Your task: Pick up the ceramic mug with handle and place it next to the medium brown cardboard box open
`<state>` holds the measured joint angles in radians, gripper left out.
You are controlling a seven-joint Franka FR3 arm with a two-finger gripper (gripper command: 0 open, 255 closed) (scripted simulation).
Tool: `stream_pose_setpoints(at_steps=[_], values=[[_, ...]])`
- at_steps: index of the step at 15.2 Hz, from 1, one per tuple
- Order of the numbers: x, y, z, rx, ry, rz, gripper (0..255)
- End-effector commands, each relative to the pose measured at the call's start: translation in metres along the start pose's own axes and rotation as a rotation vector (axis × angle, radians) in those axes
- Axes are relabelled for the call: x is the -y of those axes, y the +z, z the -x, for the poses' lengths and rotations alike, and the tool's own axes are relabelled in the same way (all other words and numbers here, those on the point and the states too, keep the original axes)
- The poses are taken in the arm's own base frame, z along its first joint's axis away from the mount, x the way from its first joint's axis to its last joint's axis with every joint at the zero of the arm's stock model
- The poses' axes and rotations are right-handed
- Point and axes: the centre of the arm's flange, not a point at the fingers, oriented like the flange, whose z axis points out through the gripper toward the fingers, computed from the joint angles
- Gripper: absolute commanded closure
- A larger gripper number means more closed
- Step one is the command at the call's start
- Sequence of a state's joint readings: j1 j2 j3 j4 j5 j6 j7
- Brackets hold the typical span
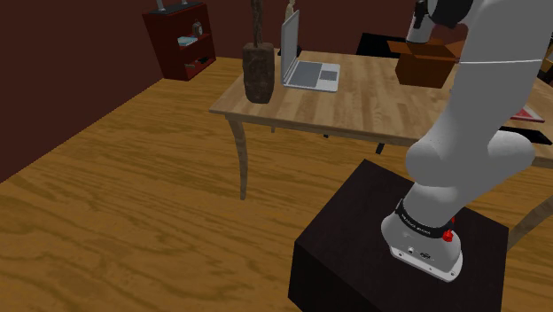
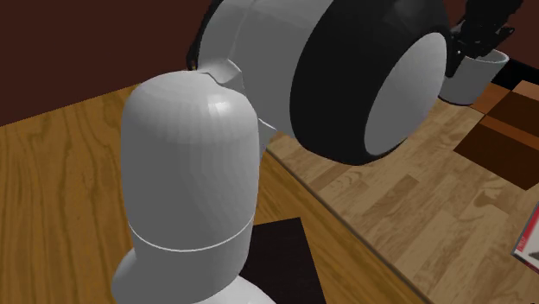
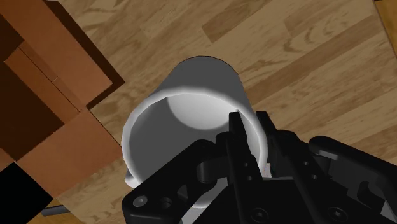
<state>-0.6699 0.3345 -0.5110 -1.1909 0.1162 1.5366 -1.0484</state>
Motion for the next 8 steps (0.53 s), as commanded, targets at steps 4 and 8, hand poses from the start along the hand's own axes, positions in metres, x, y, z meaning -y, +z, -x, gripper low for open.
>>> stream_pose_setpoints(at_steps=[4, 8], values=[[-0.053, 0.004, 0.041, -0.001, -0.002, 0.0, 255], [-0.095, 0.008, 0.073, -0.001, -0.002, 0.0, 255]])
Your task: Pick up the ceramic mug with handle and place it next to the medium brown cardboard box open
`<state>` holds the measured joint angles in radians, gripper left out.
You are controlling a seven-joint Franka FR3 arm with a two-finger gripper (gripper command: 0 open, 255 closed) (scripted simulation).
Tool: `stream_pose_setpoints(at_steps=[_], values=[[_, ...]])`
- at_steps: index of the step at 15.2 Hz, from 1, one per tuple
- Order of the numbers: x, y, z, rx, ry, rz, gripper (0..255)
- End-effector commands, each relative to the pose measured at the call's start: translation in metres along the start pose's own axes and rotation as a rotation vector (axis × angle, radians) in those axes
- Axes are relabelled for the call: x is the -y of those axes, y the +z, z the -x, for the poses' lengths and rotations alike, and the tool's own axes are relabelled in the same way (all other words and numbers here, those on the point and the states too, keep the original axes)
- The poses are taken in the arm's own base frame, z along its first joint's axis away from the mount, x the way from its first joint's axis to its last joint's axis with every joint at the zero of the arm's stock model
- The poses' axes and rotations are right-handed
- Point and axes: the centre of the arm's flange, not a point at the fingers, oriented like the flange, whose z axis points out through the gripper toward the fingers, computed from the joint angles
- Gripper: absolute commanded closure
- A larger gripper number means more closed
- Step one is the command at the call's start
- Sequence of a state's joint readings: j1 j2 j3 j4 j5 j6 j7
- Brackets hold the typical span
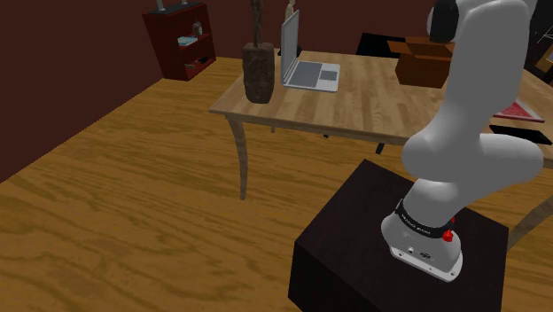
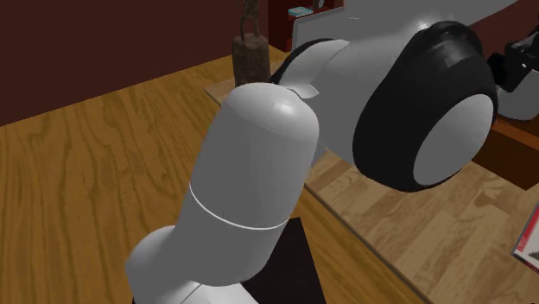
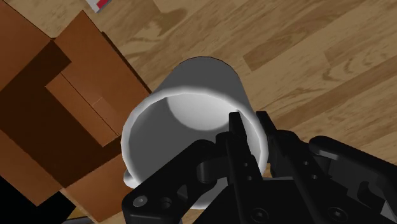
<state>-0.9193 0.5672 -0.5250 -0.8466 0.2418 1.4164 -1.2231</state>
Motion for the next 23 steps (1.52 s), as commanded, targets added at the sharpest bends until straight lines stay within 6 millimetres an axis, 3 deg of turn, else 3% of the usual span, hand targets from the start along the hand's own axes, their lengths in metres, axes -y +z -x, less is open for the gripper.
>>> stream_pose_setpoints(at_steps=[1, 23], values=[[-0.019, 0.0, 0.017, -0.001, -0.002, 0.0, 255], [-0.011, 0.116, 0.015, -0.001, -0.002, 0.0, 255]])
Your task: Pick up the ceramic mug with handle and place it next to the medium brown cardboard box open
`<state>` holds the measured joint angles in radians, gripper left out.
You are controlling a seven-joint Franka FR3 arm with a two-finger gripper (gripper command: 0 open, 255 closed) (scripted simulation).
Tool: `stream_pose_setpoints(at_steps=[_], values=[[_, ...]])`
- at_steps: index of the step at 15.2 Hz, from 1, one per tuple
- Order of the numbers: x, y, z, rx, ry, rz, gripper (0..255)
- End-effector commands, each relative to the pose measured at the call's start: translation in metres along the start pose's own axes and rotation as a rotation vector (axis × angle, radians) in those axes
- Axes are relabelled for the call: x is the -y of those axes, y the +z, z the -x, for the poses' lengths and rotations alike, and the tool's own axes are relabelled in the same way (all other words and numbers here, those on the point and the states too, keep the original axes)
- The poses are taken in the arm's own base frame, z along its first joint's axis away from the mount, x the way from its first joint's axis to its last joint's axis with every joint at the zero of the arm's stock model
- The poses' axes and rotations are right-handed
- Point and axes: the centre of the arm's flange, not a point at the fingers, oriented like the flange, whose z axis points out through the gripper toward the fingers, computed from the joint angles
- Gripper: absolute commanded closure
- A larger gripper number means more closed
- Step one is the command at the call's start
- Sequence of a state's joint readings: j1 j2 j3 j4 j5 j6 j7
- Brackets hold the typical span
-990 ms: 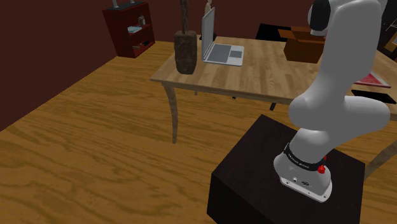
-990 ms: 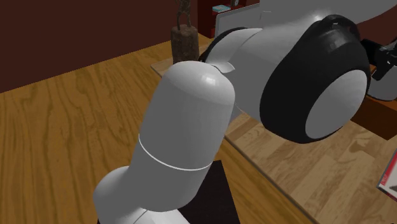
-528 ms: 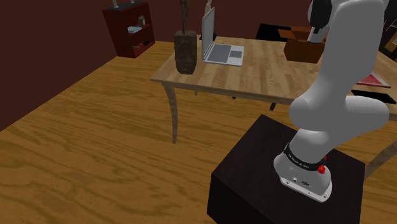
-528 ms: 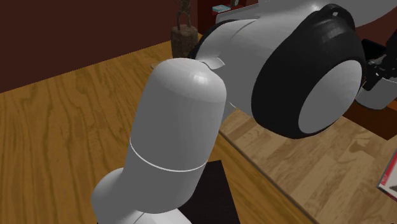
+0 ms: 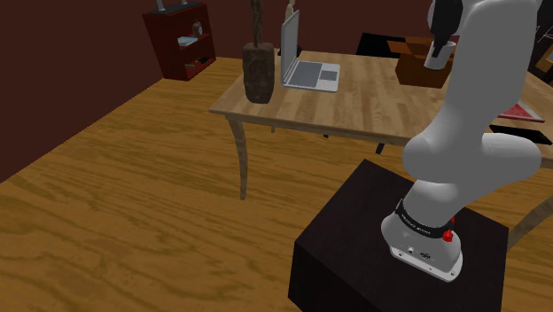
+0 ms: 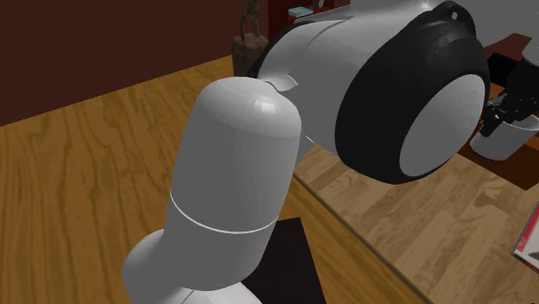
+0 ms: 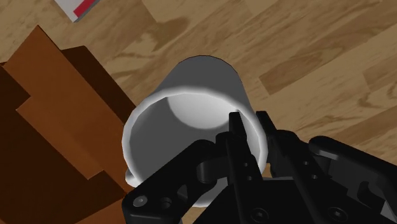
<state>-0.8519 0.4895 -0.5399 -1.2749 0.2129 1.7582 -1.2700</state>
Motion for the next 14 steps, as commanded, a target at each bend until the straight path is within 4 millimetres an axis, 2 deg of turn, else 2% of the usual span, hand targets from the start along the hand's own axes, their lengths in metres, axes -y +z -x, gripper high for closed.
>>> stream_pose_setpoints(at_steps=[1, 14], values=[[0.002, 0.009, -0.001, 0.0, 0.0, 0.001, 255], [0.006, 0.078, -0.002, 0.0, 0.0, 0.001, 255]])
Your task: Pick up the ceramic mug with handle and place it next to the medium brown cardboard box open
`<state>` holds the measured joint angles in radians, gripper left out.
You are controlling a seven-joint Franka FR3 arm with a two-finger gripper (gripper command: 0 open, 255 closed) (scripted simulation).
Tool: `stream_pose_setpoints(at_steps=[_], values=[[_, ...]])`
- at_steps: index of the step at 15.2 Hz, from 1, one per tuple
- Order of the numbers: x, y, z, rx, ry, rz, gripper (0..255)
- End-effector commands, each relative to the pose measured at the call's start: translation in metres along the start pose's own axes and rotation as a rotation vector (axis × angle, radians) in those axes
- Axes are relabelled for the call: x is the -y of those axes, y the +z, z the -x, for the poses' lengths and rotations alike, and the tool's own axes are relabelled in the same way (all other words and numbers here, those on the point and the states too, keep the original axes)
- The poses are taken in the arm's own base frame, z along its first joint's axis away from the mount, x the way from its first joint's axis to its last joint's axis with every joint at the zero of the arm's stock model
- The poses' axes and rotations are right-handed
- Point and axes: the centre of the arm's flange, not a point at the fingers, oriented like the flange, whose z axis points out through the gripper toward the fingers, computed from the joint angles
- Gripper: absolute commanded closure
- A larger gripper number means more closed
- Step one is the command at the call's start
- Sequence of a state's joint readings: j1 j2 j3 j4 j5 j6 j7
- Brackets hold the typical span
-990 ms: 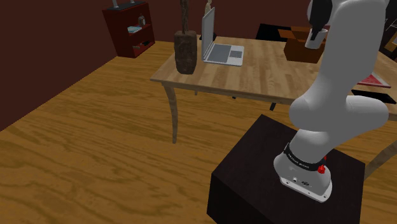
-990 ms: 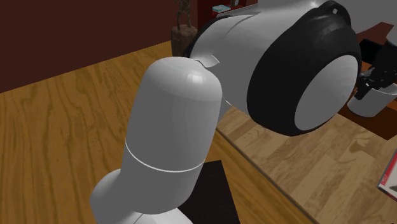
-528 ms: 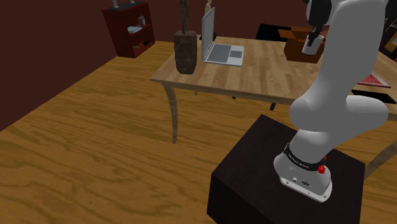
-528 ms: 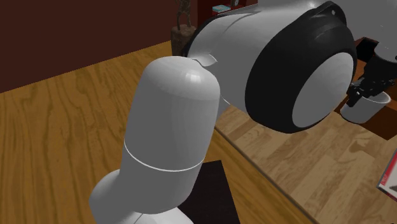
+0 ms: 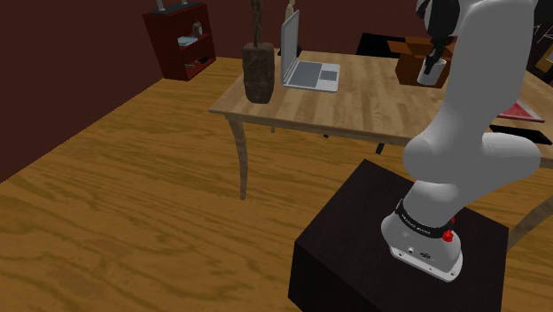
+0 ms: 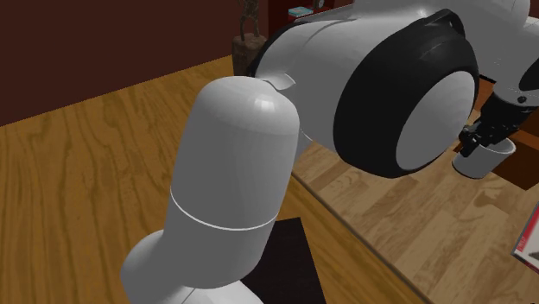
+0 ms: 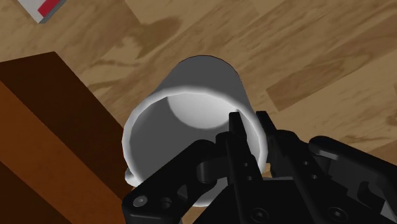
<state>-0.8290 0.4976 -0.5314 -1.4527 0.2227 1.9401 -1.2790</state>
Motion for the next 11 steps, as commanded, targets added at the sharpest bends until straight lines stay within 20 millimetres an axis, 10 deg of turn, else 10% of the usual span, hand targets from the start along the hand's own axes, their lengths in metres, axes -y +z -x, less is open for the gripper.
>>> stream_pose_setpoints(at_steps=[1, 11], values=[[0.001, 0.01, 0.0, 0.0, 0.0, 0.001, 255], [0.004, 0.063, -0.001, 0.0, 0.0, 0.001, 255]])
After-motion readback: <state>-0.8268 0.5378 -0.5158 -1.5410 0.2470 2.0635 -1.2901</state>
